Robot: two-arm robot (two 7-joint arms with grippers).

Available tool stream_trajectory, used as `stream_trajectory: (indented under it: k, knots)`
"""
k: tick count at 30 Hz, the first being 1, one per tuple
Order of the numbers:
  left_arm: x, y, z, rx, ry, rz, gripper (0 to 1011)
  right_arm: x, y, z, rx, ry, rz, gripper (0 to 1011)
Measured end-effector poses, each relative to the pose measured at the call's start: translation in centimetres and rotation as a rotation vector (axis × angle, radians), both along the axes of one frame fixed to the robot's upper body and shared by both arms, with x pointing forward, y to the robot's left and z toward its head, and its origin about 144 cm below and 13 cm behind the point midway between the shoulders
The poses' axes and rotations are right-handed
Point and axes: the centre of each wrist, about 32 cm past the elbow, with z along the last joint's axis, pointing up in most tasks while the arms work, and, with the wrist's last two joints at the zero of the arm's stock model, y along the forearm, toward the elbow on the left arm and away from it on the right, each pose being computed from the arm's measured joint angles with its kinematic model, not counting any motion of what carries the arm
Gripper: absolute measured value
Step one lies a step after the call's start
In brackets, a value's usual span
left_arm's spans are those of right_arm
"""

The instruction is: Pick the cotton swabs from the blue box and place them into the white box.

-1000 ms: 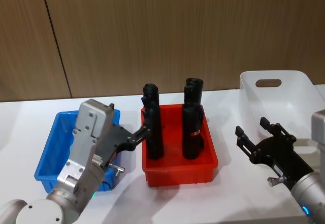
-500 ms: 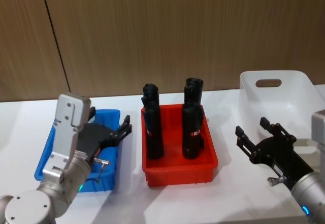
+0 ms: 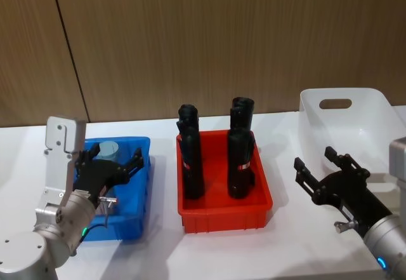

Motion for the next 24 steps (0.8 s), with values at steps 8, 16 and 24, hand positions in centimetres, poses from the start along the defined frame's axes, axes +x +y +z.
stream_trajectory:
  k: [8, 16, 24]
  knots:
    - [0.9, 1.0, -0.5, -0.027, 0.050, 0.018, 1004, 0.0, 0.0, 0.0, 0.000, 0.000, 0.000, 683]
    - [1.7, 1.6, -1.1, -0.048, 0.091, 0.028, 1004, 0.0, 0.0, 0.0, 0.000, 0.000, 0.000, 683]
    - [2.3, 2.1, -1.7, -0.056, 0.135, 0.044, 1004, 0.0, 0.0, 0.0, 0.000, 0.000, 0.000, 683]
